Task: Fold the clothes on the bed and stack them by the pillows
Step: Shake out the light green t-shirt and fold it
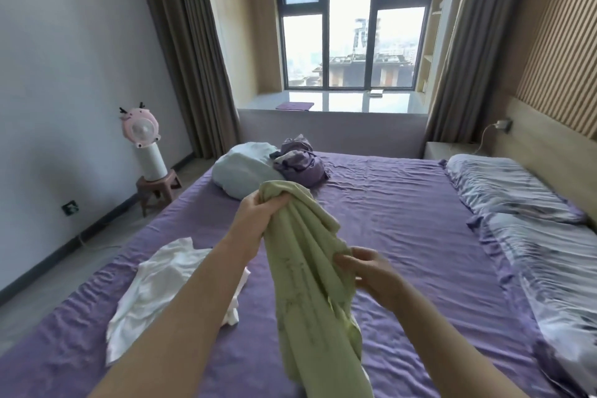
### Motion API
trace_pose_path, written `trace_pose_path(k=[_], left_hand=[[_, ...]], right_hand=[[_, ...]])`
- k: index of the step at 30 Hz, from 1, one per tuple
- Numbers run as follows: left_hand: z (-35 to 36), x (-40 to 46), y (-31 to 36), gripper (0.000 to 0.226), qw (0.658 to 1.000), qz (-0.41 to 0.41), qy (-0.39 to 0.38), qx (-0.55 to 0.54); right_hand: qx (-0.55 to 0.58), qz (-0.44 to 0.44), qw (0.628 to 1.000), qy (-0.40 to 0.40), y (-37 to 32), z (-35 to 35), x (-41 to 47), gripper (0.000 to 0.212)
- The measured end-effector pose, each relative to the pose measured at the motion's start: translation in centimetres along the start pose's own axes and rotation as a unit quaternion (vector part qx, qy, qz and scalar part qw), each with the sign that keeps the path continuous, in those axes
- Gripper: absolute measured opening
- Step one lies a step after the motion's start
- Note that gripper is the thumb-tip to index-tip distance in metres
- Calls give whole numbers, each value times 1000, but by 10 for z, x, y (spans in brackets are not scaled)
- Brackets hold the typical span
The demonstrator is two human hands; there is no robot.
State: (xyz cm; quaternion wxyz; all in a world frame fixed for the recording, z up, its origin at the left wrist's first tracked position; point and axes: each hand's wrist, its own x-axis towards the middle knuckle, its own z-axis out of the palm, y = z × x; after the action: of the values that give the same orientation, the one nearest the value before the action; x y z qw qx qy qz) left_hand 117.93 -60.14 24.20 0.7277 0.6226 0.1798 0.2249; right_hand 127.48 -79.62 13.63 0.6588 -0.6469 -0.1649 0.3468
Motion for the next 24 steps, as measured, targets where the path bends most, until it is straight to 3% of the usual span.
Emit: trace_pose_path(k=[2,4,8,10,12,15,20,22,24], left_hand=[[-7,4,-4,21,994,12,63,93],[-22,7,-12,34,965,1,109,240],[-47,-4,-31,68,886,-18,5,464],[-43,-11,-33,70,899,61,-59,430],[-34,-16,-28,64,928,121,-139,323],[-27,-17,-21,50,949,104,-210,209],[-31,-12,-16,22,961,96,-131,224],[-33,-7,-12,12,960,123,-95,232],[-35,-2,-6,7,958,147,-78,235]], right_hand=[[48,-61,992,96,-9,-1,3,18],[11,-119,981,153,-28,-3,6,11],[-141,-176,970,94,-69,6,6,24],[-196,-186,963,20,-81,24,6,27],[-245,-206,946,-43,-86,43,8,24],[-304,-226,923,-70,-92,60,10,16],[-297,-213,931,-3,-93,52,8,9],[-207,-180,962,-7,-81,48,4,8],[-82,-147,984,-61,-62,44,-1,34]])
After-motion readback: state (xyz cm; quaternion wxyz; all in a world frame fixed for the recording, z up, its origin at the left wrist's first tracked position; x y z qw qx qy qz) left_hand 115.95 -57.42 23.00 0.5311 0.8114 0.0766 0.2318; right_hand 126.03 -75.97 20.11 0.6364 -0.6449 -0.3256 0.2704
